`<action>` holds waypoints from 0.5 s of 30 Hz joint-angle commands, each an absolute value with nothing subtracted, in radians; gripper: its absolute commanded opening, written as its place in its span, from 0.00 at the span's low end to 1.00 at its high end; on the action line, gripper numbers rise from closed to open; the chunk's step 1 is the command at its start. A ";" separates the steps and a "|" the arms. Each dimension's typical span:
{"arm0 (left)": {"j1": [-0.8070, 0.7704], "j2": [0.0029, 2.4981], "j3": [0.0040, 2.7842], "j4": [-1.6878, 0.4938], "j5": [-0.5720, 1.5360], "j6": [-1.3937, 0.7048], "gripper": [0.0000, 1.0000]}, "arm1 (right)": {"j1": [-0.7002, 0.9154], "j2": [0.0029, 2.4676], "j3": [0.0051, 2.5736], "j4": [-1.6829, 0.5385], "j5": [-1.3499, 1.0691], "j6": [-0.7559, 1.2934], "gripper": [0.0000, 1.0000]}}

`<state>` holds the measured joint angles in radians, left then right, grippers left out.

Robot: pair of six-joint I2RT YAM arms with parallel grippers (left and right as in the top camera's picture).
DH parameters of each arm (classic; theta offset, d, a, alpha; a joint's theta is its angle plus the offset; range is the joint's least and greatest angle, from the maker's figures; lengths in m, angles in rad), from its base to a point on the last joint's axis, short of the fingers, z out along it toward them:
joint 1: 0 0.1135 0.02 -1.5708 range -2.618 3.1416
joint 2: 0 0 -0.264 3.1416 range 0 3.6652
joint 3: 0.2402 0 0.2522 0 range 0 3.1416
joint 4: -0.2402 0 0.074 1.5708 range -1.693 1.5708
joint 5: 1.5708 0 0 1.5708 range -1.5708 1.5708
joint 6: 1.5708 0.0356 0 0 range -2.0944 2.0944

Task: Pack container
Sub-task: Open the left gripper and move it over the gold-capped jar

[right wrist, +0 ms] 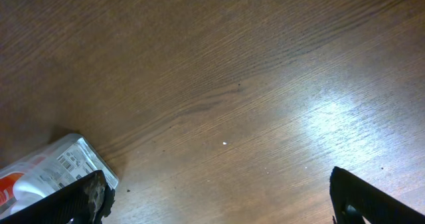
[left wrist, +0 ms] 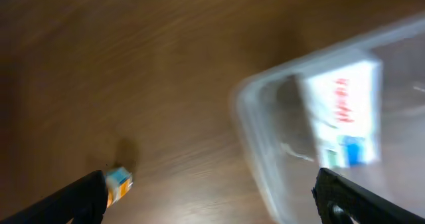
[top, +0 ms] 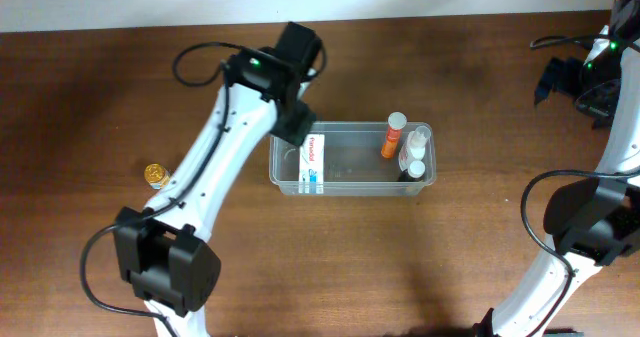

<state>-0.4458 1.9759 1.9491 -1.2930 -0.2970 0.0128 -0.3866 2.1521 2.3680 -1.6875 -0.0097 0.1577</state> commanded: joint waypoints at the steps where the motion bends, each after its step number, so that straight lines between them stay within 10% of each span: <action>1: -0.339 1.981 1.970 -1.319 -0.374 -0.116 0.99 | -0.387 2.136 2.362 -1.687 -0.015 0.166 0.98; 15: 0.085 1.982 1.855 -1.318 -0.067 -0.195 0.99 | -0.387 2.136 2.362 -1.687 -0.015 0.166 0.98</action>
